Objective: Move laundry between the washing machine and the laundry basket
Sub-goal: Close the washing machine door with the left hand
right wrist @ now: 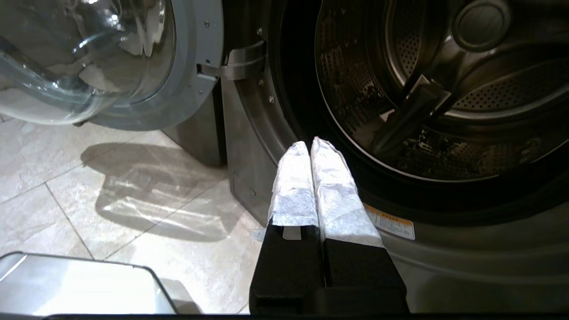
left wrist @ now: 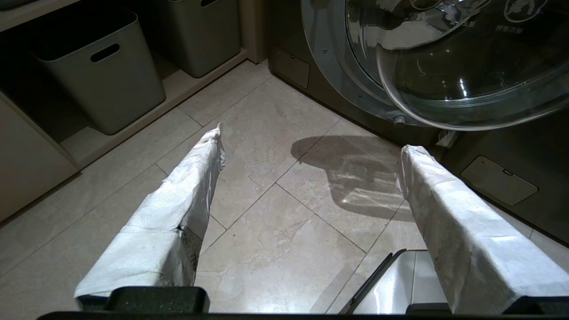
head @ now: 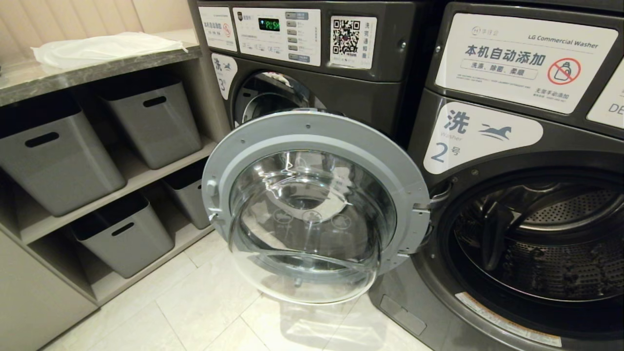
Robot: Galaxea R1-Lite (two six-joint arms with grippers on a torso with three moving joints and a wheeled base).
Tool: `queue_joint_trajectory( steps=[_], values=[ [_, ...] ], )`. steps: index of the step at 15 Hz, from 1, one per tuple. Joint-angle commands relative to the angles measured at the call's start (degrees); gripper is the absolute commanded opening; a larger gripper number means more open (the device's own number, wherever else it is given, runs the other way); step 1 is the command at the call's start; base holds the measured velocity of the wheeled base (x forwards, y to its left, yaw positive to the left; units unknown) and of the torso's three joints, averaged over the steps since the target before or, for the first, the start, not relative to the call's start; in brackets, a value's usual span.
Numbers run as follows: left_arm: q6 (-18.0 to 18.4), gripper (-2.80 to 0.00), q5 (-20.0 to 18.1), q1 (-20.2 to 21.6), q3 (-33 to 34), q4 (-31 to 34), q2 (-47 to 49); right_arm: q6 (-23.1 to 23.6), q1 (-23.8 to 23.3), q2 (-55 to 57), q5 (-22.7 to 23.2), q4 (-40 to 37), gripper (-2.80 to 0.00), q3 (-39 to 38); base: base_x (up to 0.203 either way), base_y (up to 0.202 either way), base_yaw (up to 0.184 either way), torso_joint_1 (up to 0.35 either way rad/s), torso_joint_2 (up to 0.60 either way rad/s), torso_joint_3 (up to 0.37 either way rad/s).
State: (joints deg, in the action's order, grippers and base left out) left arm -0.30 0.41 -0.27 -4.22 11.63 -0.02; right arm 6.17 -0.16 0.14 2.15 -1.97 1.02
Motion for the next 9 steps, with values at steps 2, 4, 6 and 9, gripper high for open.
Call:
queue_joint_trajectory(
  steps=[2,4,6,9],
  values=[
    [0.0,0.00,0.0,0.0,0.0,0.1,-0.1,-0.1,0.0,-0.1,-0.4,1.8,-2.80,-1.0,0.000,0.000,0.000,0.000,0.00,0.000],
    [0.0,0.00,0.0,0.0,0.0,0.1,-0.1,0.0,0.0,-0.1,-0.8,1.8,-2.80,-1.0,0.000,0.000,0.000,0.000,0.00,0.000],
    [0.0,0.00,0.0,0.0,0.0,0.1,-0.1,0.3,0.1,-0.1,-0.8,1.7,-2.80,-1.0,0.000,0.000,0.000,0.000,0.00,0.000],
    [0.0,0.00,0.0,0.0,0.0,0.1,-0.1,0.0,0.0,-0.1,-0.9,1.7,-2.80,-1.0,0.000,0.000,0.000,0.000,0.00,0.000]
  ],
)
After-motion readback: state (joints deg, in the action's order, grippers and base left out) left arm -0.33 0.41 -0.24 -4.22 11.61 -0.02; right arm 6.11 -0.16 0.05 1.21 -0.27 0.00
